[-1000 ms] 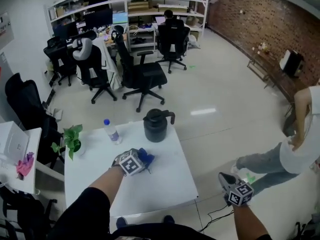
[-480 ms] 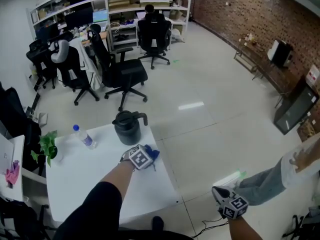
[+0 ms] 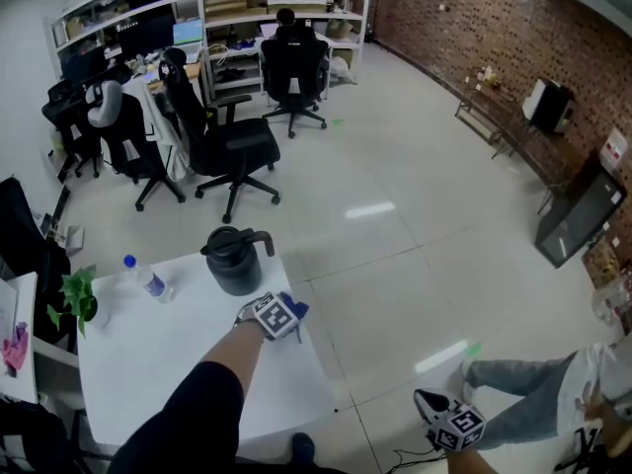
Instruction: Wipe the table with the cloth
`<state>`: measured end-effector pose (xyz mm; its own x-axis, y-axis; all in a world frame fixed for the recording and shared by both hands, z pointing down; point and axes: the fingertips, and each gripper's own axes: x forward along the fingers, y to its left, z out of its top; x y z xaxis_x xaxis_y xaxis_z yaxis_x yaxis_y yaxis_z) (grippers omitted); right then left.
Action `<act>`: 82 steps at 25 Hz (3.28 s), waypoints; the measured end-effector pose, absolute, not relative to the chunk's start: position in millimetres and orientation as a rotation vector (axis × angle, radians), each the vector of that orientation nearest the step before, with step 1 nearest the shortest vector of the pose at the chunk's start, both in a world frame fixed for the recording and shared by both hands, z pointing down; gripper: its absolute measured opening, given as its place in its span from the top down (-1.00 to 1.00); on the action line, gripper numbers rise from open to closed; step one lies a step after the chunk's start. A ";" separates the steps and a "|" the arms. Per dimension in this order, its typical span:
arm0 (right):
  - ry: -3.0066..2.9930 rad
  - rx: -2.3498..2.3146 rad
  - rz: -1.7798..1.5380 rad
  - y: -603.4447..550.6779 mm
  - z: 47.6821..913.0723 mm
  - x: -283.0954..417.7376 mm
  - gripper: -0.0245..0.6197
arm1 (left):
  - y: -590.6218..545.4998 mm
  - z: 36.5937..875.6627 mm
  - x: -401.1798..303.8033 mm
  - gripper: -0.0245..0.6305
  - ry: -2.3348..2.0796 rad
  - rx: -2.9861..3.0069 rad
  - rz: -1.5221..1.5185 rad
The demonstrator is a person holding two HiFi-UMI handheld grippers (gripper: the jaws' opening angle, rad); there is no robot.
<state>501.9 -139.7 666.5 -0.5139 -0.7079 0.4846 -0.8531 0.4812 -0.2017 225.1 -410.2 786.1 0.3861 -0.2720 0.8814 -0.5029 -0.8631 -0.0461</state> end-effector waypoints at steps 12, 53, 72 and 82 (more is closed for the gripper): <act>-2.449 1.237 0.583 -137.4 667.4 473.3 0.88 | -351.1 788.0 237.1 0.47 -0.560 2.414 1.590; -2.408 1.245 0.592 -101.2 676.4 481.7 0.88 | -407.1 771.8 209.7 0.49 -0.855 2.399 1.459; -2.420 1.184 0.661 -81.1 683.0 464.9 0.88 | -324.8 787.0 232.0 0.50 -0.664 2.368 1.499; -2.501 1.298 0.622 -100.9 660.6 460.0 0.88 | -285.1 727.7 216.7 0.50 -0.756 2.385 1.099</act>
<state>460.0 -100.9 660.6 -0.5695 -0.7123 0.4104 -0.8215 0.5108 -0.2534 216.7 -285.1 727.7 0.5433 -0.3029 0.7830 -0.6230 -0.7706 0.1342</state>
